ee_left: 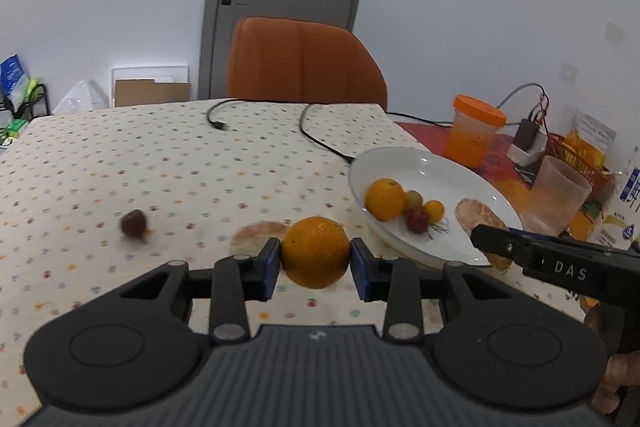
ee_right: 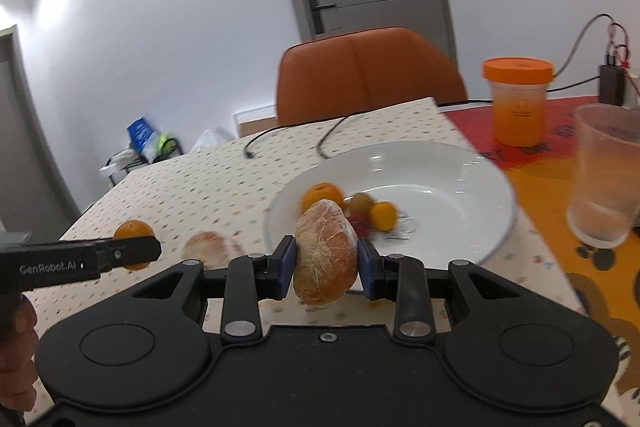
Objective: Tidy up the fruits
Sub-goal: 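Carry orange and pomelo segment over the white bowl and open both tools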
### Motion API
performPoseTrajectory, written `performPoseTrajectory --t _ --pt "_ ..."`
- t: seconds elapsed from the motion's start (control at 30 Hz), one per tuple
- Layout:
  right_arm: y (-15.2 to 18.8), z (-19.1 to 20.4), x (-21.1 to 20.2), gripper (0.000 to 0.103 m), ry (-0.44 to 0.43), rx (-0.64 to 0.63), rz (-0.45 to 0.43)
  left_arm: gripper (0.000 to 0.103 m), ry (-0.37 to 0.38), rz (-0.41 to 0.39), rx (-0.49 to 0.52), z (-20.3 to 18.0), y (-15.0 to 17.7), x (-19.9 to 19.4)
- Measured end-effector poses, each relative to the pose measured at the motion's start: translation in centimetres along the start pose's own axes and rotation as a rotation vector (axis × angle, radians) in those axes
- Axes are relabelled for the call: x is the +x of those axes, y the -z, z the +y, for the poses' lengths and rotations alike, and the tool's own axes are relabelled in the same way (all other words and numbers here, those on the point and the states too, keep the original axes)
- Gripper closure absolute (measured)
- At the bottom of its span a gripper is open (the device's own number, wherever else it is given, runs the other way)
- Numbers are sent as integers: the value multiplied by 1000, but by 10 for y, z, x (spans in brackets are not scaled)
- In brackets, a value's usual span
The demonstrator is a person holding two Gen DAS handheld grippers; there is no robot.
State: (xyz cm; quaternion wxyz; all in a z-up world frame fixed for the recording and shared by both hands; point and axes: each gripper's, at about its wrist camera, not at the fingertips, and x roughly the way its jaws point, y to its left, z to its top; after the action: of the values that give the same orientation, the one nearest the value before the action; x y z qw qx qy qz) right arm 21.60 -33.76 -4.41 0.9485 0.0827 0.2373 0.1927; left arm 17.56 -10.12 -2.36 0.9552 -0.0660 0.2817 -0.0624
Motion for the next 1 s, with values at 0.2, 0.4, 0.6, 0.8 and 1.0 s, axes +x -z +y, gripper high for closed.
performPoseTrajectory --t 0.2,0.4,0.6,0.8,1.0 --pt "0 -25 -1 72 23 49 -22 67 11 15 42 -23 -4 16" --pt "0 -47 1 72 33 81 -39 67 15 19 83 -46 -11 32" --pt "-6 -60 -3 72 30 103 -73 67 19 19 108 -63 -19 44" --pt "-6 -62 0 71 37 85 -87 67 25 32 136 -75 -21 55" --pt "-4 -63 -3 61 37 89 -103 66 32 49 145 -80 -21 60"
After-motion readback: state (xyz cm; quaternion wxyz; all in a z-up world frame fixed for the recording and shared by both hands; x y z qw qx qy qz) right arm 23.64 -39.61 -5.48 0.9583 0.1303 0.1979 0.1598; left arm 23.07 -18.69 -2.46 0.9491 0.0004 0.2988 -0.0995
